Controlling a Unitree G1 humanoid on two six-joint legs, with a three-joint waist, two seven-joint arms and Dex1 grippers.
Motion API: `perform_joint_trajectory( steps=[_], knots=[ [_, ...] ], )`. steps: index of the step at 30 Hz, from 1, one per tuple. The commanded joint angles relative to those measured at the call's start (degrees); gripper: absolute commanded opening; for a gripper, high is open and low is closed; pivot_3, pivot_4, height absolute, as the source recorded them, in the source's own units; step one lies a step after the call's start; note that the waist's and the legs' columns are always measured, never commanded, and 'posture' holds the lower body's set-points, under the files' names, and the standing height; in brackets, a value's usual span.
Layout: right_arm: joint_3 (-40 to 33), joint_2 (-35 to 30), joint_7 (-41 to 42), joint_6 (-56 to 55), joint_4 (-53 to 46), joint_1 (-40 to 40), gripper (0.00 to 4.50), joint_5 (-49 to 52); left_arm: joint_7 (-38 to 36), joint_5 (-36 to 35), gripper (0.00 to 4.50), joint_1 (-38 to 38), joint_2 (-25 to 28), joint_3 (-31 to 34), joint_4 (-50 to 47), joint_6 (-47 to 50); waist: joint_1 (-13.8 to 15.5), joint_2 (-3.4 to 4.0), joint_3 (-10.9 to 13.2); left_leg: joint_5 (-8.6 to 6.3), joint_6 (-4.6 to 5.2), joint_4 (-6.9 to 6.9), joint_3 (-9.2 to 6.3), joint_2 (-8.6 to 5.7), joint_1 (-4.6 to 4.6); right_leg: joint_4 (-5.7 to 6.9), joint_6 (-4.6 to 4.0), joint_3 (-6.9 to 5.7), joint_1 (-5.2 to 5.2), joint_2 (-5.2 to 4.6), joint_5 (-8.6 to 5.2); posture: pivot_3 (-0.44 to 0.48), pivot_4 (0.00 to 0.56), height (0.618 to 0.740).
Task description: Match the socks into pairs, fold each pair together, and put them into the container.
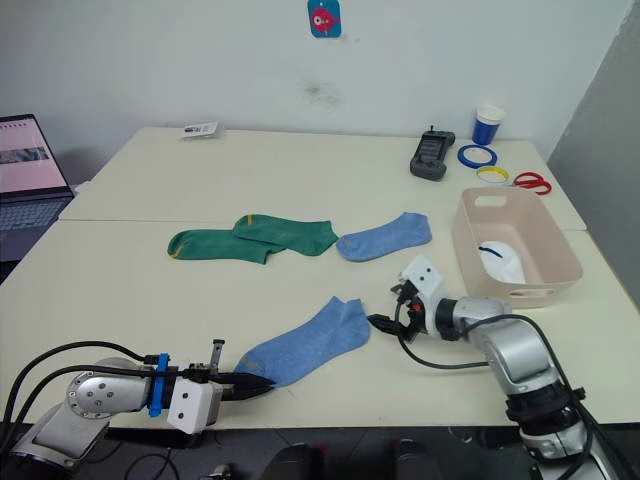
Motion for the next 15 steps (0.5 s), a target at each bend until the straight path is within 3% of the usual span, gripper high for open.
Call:
perform_joint_trajectory(
  steps=[1, 8, 11, 12, 15],
  knots=[
    [1.23, 1.14, 0.81, 2.65, 1.77, -2.53, 4.5, 1.15, 0.61, -2.6, 1.23, 1.38, 0.6, 1.28, -2.92, 0.97, -0.03, 0.0, 0.0, 0.0, 0.0, 0.0, 0.0, 0.01, 0.0, 0.0, -0.01, 0.0, 0.0, 0.0, 0.01, 0.0, 0.15, 0.74],
    [1.67, 5.1, 1.57, 5.56, 5.95, -5.34, 4.5, 2.68, 1.93, -15.02, 3.41, 10.47, 2.83, 9.98, -11.01, 12.5, -0.37, 0.06, 0.04, 0.0, 0.0, 0.0, 0.04, 0.24, 0.01, -0.01, 0.0, -0.02, -0.02, 0.06, 0.0, 0.0, 0.15, 0.74],
    [2.01, 6.37, 1.94, 5.16, 8.61, -6.73, 4.5, 2.79, 9.2, -27.18, 4.46, 15.14, 1.56, 17.18, -15.48, 30.56, -0.53, 0.04, 0.03, 0.0, 0.0, 0.01, 0.04, 0.43, 0.01, -0.03, 0.07, -0.03, -0.02, 0.25, -0.05, 0.0, 0.15, 0.74],
    [2.12, 6.56, 2.16, 4.87, 9.39, -7.06, 4.5, 2.71, 10.38, -29.76, 4.49, 16.39, 1.8, 18.68, -15.97, 35.93, -0.73, 0.04, 0.03, 0.0, 0.0, 0.01, 0.05, 0.49, 0.02, -0.03, 0.07, -0.01, -0.02, 0.29, -0.05, 0.0, 0.15, 0.74],
    [1.57, 7.42, 2.61, 4.97, 11.8, -8.14, 3.91, 3.27, 11.89, -37.9, 4.5, 19.84, 2.97, 22.26, -16.63, 51.52, -1.24, 0.06, 0.04, 0.0, 0.0, -0.01, 0.04, 0.64, 0.11, -0.01, 0.08, 0.02, -0.01, 0.53, -0.06, 0.0, 0.15, 0.74]
  ],
)
